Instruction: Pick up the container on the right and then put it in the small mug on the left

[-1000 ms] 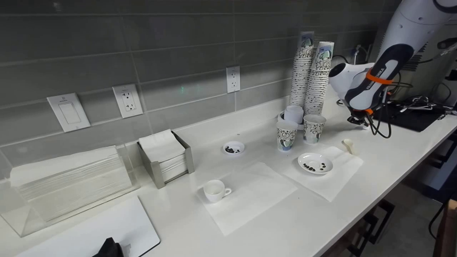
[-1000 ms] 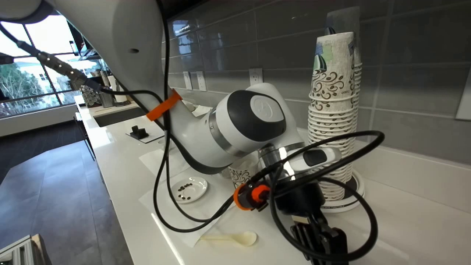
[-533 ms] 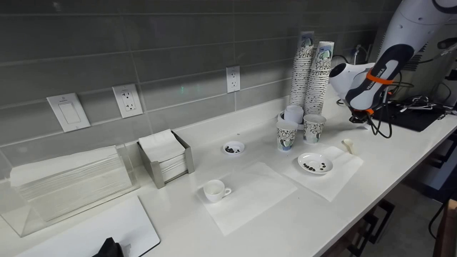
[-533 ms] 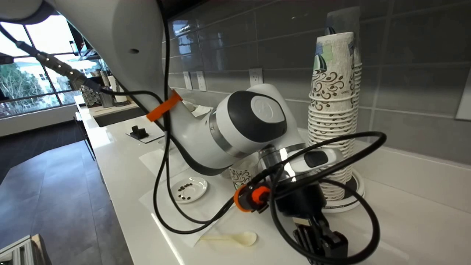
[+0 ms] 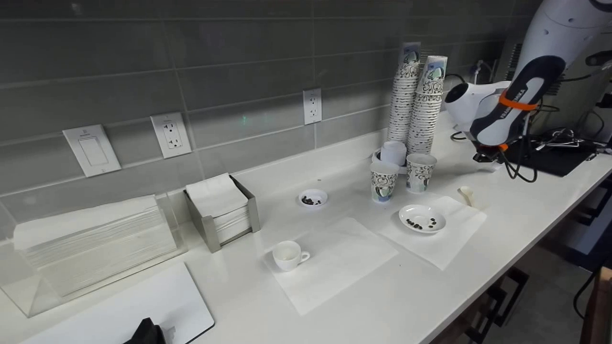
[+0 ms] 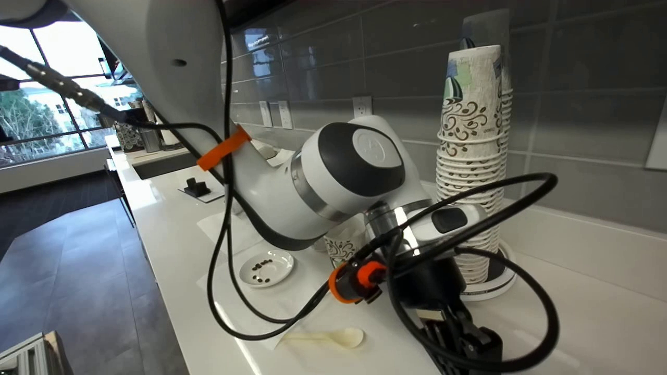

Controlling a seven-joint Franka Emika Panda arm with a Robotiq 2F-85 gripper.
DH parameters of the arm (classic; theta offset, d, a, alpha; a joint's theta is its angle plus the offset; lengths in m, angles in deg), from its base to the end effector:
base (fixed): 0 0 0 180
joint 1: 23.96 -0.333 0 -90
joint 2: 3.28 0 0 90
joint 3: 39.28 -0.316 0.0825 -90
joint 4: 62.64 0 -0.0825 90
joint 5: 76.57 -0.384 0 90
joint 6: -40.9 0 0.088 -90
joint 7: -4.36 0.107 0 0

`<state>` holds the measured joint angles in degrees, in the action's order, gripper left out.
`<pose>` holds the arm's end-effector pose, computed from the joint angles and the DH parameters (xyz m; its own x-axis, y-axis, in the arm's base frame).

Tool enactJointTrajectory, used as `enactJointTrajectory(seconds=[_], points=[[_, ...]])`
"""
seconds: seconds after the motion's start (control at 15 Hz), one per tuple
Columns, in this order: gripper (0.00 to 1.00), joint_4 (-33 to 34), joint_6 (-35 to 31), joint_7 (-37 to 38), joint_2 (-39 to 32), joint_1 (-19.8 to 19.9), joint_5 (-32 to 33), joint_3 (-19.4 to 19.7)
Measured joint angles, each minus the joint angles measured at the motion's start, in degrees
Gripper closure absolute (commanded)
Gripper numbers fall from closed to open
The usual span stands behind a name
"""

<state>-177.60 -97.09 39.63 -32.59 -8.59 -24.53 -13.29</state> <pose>0.4527 -0.3968 0.2203 0.8608 -0.5059 0.0556 -0.3920 -0.5894 0.7064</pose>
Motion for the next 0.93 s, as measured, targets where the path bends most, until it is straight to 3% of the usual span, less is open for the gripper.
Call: enactJointTrajectory(seconds=[0.6,0.93], points=[[1.00,-20.16,-9.97,-8.92,18.00,3.08,20.87,1.89],[1.00,-30.82,-19.50,-22.64,28.56,7.07,20.54,1.77]])
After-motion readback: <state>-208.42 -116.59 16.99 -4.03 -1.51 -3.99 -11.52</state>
